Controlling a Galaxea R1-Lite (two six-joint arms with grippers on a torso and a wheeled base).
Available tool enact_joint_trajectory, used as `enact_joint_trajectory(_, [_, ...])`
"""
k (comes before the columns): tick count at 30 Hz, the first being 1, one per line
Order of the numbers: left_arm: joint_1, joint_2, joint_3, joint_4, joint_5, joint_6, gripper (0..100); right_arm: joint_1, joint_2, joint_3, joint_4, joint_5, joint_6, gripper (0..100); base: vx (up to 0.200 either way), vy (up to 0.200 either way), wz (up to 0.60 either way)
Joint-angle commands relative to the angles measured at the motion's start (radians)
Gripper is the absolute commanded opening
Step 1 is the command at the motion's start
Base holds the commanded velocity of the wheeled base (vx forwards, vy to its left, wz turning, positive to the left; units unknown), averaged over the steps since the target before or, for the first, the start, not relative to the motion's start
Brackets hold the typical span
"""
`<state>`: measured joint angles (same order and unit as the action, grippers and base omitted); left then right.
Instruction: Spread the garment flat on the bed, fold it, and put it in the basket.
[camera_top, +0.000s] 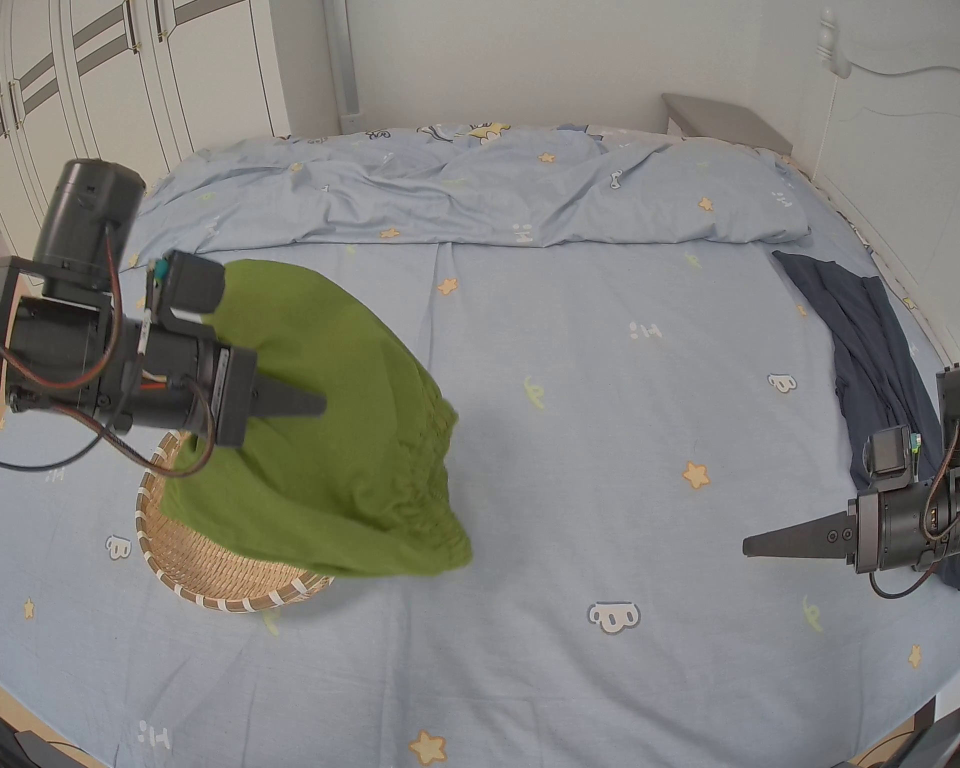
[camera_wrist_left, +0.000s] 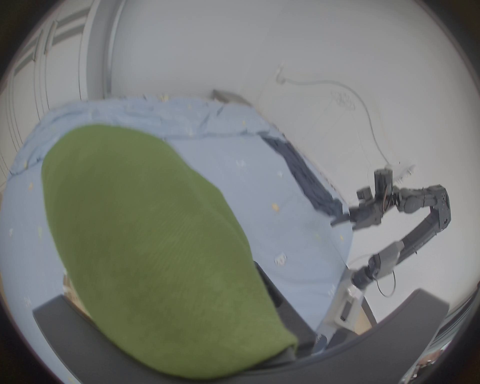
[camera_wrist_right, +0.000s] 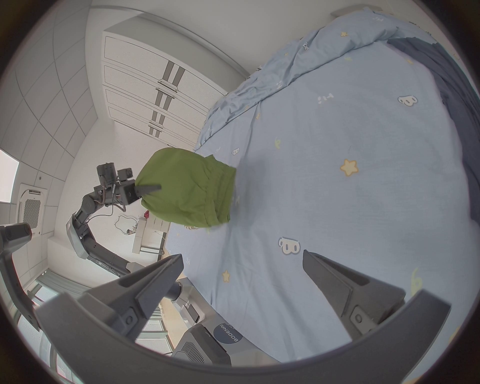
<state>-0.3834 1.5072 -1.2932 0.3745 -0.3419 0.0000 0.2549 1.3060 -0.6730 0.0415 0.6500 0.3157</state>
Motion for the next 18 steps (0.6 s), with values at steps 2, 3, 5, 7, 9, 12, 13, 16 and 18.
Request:
enact_joint_trajectory(2, [0.084,-0.053,0.037,-0.166,0.012,-0.021,0,0.0,0.001,0.009,-0.025,-0.018,0.002,100,0.0,0.0,0.0])
enact_joint_trajectory(3, [0.106,-0.056,0.046,-0.201,0.011,-0.032,0,0.0,0.001,0.01,-0.028,-0.026,0.003,100,0.0,0.0,0.0])
enact_joint_trajectory(5, [0.147,-0.062,0.063,-0.261,0.006,-0.052,0,0.001,0.001,0.01,-0.032,-0.032,0.009,100,0.0,0.0,0.0])
enact_joint_trajectory(7, [0.189,-0.064,0.078,-0.313,0.003,-0.071,0,0.001,-0.001,0.01,-0.032,-0.032,0.016,100,0.0,0.0,0.0])
enact_joint_trajectory(9, [0.216,-0.061,0.089,-0.345,-0.002,-0.083,0,0.001,-0.001,0.01,-0.032,-0.032,0.017,100,0.0,0.0,0.0])
enact_joint_trajectory(12, [0.287,-0.004,0.112,-0.385,-0.034,-0.106,0,0.003,-0.001,0.012,-0.032,-0.032,0.017,100,0.0,0.0,0.0])
enact_joint_trajectory(13, [0.301,0.016,0.121,-0.385,-0.042,-0.117,0,0.004,-0.001,0.012,-0.032,-0.032,0.017,100,0.0,0.0,0.0])
enact_joint_trajectory(16, [0.344,0.036,0.166,-0.385,-0.058,-0.158,0,0.012,-0.004,0.015,-0.032,-0.032,0.017,100,0.0,0.0,0.0])
enact_joint_trajectory(18, [0.367,0.065,0.215,-0.384,-0.068,-0.195,0,0.02,-0.007,0.016,-0.031,-0.032,0.019,100,0.0,0.0,0.0])
